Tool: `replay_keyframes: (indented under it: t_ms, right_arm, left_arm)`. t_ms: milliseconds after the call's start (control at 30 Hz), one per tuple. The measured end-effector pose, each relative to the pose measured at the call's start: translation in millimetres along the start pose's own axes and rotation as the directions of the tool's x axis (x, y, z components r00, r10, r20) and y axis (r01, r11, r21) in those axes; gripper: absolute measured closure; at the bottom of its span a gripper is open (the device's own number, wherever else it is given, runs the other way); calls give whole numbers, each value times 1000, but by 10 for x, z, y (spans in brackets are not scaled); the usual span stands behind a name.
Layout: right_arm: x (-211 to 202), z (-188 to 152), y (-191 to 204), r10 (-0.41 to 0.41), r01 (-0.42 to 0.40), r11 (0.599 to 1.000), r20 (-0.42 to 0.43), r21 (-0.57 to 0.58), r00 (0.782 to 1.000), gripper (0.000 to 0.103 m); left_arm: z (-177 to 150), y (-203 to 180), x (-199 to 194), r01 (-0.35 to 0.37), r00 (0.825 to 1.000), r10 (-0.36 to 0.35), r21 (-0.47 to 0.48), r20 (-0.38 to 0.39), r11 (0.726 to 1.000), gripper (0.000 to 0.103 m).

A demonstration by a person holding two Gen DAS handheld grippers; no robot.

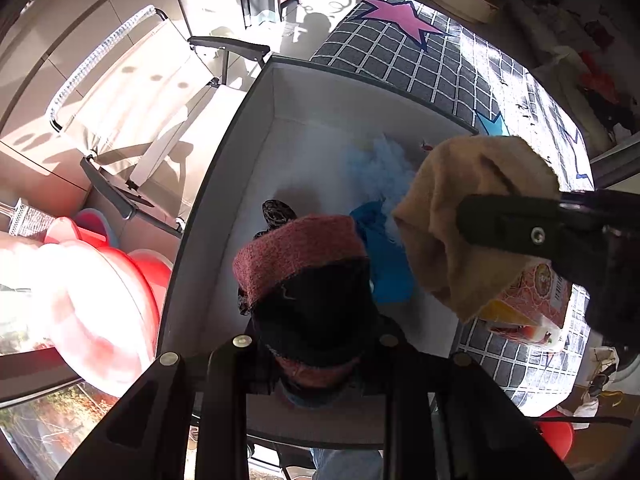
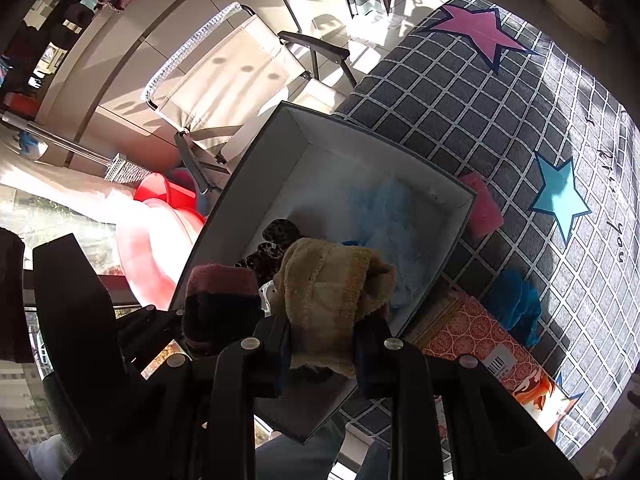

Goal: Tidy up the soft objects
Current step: 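Lower the pink-and-black knit hat and beige knit item into the box with both tools, then open both tools to drop the knit hat and beige item into the box, then move both tools back toward the remaining items on the bed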

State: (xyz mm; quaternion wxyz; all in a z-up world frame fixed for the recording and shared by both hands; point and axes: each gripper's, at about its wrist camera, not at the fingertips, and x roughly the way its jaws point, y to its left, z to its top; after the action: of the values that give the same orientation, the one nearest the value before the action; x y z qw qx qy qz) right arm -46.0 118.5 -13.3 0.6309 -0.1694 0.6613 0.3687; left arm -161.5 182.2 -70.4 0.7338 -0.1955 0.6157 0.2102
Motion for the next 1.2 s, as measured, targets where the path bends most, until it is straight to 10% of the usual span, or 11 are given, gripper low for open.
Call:
replay_keyframes:
  t_ms: [300, 500, 733, 867, 1200]
  right_arm:
    - [16, 10, -13, 5, -5, 1000, -5, 8, 1000, 77]
    - [18, -7, -29, 18, -18, 1000, -10, 21, 1000, 75]
    - [-2, -33, -102, -9, 9, 999, -6, 42, 1000, 43]
    - [-41, -30, -211, -49, 49, 996, -1, 70, 999, 0]
    - [-423, 45, -848, -78, 59, 974, 77, 217, 994, 1]
  left_arm:
    - [-1, -14, -3, -2, 1000, 2, -2, -3, 1000, 61]
    - [3, -30, 8, 1, 1000, -1, -2, -16, 1000, 28]
    - [-28, -30, 87, 8, 999, -10, -23, -52, 1000, 0]
    - [-13, 16, 114, 7, 999, -9, -50, -51, 999, 0]
    - [30, -122, 71, 46, 996, -49, -33, -69, 998, 0]
